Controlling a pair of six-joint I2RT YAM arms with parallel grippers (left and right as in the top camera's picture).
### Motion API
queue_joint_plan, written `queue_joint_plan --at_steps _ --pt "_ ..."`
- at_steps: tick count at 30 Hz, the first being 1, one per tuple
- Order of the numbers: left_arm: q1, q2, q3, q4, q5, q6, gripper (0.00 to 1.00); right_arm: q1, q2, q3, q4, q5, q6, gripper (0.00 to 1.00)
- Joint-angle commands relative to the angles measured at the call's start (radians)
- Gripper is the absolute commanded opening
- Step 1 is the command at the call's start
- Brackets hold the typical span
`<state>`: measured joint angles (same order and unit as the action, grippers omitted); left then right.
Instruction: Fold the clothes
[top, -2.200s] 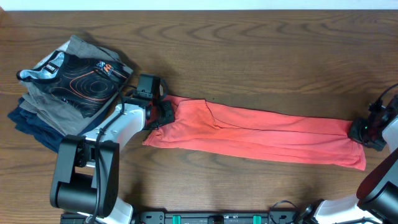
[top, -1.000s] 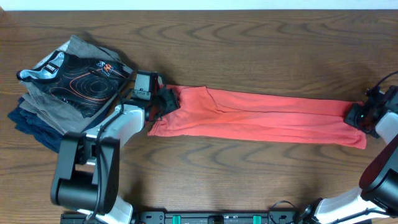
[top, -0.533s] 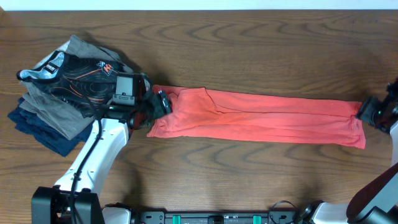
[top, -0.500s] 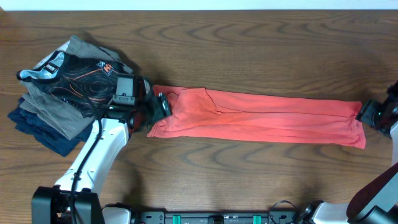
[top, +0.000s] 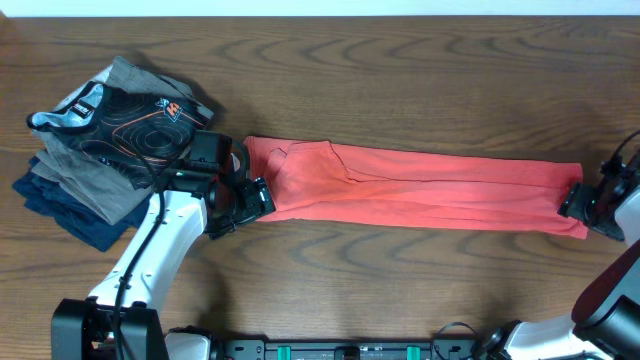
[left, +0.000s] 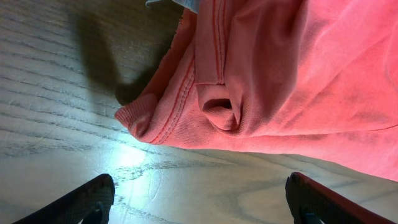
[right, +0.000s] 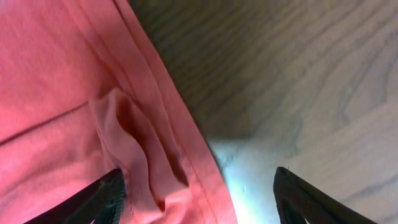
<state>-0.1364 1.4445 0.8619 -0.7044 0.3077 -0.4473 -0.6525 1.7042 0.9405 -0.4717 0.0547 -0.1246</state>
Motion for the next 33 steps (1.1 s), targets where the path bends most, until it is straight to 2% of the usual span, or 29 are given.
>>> queue_joint_plan --at_steps 1,6,13,15,21,27,33 --pt "0.0 0.002 0.001 -0.005 -0.006 0.009 0.89 -0.006 0.038 -0.001 0.028 -0.088 -0.045 0.75" --pt "0.0 0.002 0.0 -0.001 -0.023 0.009 0.89 -0.006 0.073 -0.001 0.077 -0.218 -0.057 0.74" --pt "0.0 0.002 0.0 0.002 -0.032 0.008 0.9 -0.007 0.109 -0.002 0.064 -0.209 -0.057 0.7" --pt "0.0 0.002 0.0 0.002 -0.032 0.009 0.89 -0.008 0.124 -0.002 0.063 -0.204 -0.057 0.59" --pt "0.0 0.002 0.0 0.001 -0.032 0.009 0.89 -0.008 0.133 0.001 0.068 -0.204 -0.056 0.03" --pt "0.0 0.002 0.0 0.001 -0.032 0.009 0.9 -0.008 0.096 0.039 0.037 -0.19 -0.01 0.01" --pt "0.0 0.002 0.0 -0.002 -0.032 0.009 0.9 0.027 -0.011 0.164 -0.091 -0.204 0.035 0.01"
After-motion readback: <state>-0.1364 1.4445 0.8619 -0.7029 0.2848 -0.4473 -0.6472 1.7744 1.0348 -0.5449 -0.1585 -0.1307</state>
